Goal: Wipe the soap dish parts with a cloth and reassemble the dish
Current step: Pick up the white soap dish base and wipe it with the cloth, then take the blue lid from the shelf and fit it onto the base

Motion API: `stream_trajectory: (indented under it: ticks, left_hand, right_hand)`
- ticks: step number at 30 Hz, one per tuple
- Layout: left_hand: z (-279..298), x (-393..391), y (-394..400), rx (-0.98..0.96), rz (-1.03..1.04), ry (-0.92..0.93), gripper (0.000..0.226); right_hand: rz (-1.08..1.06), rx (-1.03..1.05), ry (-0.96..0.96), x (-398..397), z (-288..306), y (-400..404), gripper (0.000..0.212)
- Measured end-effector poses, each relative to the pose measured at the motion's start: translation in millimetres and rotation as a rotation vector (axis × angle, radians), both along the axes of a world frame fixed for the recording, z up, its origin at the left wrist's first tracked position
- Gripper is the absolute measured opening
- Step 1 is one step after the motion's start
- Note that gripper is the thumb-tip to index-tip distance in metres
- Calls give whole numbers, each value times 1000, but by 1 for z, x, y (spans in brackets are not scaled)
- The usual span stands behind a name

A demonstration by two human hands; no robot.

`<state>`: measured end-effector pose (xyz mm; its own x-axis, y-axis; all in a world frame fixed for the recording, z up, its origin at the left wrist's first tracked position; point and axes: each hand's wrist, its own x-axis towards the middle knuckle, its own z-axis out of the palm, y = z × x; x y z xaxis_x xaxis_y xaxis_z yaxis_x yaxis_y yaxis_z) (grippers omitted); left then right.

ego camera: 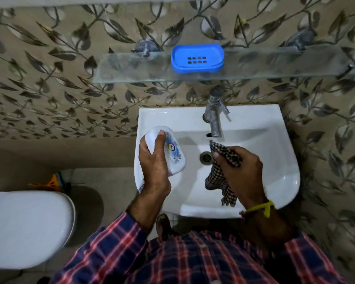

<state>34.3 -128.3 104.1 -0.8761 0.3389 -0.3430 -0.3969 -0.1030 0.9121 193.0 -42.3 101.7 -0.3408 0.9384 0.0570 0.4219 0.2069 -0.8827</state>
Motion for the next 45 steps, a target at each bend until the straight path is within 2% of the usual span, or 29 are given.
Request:
stream_trajectory:
  ticks: [4, 6, 11, 15, 18, 21, 24, 27, 29, 31, 32, 34, 37, 42, 45]
  left_hand:
    - [-11, -7, -12, -137, -95, 157, 41]
    - [-12, -14, -16, -192, -158, 223, 47]
    - [-26, -38, -30, -287, -279, 387, 43]
    - [-38, -58, -41, -289, -295, 396, 37]
    - [-41, -69, -43, -232, -204, 215, 24]
    - [-41, -81, -48, -106, -90, -69, 19]
    - [-37, -89, -54, 19, -116, -301, 44]
    - [-28, -94, -54, 99, -208, -423, 51]
    - [-23, -94, -50, 140, -234, -483, 53]
    - [-24, -95, -44, 198, -200, -572, 55]
    - [-23, -94, -42, 245, -180, -629, 56]
    - [-19, -89, -37, 333, -201, -718, 64]
    - [-13, -80, -28, 333, -312, -729, 82]
    - [-4, -63, -4, 249, -379, -628, 55]
    - [-4, -53, 8, 200, -425, -567, 61]
  right_hand:
    - [0, 96, -172, -30, -8, -1, 23]
    - [40, 159, -223, -45, -12, -2, 26]
    - [65, 175, -317, -77, -20, -1, 30]
    - [9, 118, -400, -96, -20, -4, 18]
    - [59, 42, -397, -116, -15, 0, 15]
    - [111, -18, -267, -145, -10, 12, 19]
    - [29, -215, -27, -182, -9, 30, 18]
    - [-65, -422, 194, -205, -19, 54, 14]
    - [-67, -404, 59, -203, -35, 73, 16]
    - [-100, -402, -135, -189, -49, 85, 41]
    - [-119, -416, -168, -179, -54, 86, 50]
    - [-98, -312, -158, -165, -59, 80, 51]
    - [-46, -191, -72, -148, -58, 62, 39]
    - [77, 40, 27, -122, -28, 36, 23]
    - [109, 149, 10, -112, -11, 36, 18]
